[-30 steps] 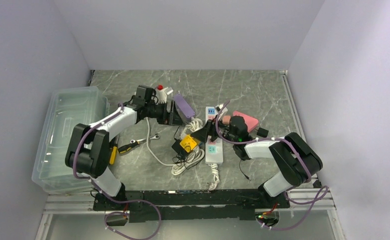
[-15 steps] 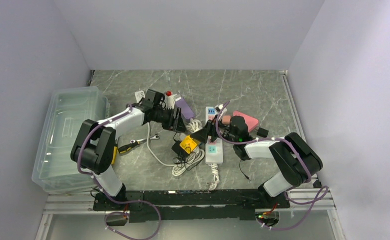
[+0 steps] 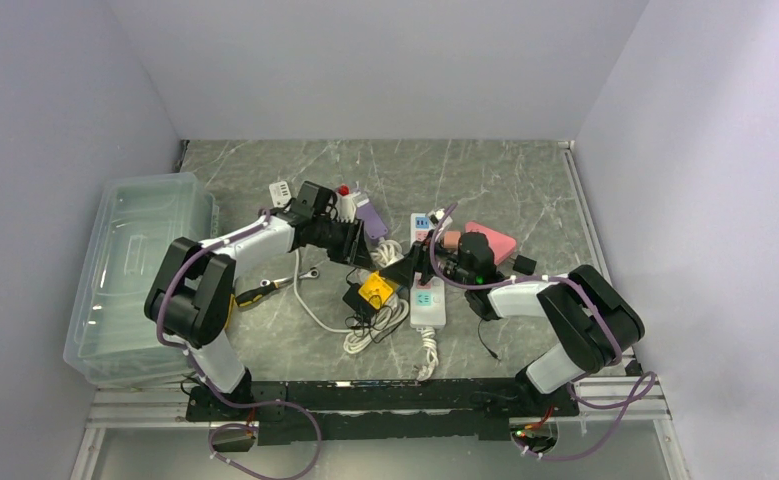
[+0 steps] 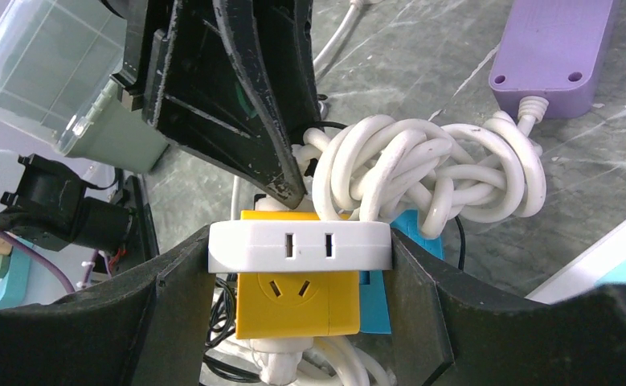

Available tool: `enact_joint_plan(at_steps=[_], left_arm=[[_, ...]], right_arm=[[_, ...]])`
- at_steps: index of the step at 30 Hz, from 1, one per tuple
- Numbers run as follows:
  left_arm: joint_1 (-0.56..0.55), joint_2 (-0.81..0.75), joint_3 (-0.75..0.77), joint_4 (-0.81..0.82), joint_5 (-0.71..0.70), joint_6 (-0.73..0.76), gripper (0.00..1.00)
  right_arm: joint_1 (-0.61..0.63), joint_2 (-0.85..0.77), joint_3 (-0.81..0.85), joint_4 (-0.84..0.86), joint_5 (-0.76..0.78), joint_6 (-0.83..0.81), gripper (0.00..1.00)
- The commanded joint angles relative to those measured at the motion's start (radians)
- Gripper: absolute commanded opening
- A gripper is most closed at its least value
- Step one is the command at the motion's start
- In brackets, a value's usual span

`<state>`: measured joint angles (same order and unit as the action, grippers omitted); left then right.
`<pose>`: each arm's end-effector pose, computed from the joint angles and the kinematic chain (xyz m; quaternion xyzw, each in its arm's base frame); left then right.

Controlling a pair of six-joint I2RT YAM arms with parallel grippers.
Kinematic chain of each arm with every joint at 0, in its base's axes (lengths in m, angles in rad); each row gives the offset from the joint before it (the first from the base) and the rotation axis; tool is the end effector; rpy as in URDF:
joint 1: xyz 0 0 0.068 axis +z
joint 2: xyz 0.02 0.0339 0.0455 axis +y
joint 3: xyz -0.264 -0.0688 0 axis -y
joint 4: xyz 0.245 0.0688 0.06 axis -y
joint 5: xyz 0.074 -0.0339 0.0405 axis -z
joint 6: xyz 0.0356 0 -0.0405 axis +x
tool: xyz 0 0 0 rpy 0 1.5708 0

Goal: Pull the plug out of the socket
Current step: Remove the plug from the socket.

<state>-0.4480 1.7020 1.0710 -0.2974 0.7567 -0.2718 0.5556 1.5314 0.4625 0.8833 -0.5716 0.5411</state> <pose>0.3027 -0.1726 0.1992 0.1937 0.8681 -0.4314 0.1511 0.2296 0.1652 0.1722 -0.1854 0.7370 0.5045 0.4097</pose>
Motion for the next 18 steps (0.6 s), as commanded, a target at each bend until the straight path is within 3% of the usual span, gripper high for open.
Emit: enact_joint_plan(at_steps=[1,3,11,18], left_arm=[[-0.017,0.002,0.038,0.004,-0.007,0.023,0.34],[-0.021,0.003,0.041,-0.002,-0.013,0.026,0.30],[-0.040,0.006,0.043,-0.012,-0.024,0.049,0.00],[-0.059,-0.040,0.014,0.016,-0.065,0.072,0.00]], right_arm=[[0.012,-0.031,0.042,0.145,-0.041,-0.018,0.08],[0.014,-0.034,0.044,0.135,-0.033,-0.025,0.08],[0.015,-0.023,0.047,0.110,0.007,-0.015,0.04],[0.011,0.017,0.079,0.062,0.027,0.013,0.03]])
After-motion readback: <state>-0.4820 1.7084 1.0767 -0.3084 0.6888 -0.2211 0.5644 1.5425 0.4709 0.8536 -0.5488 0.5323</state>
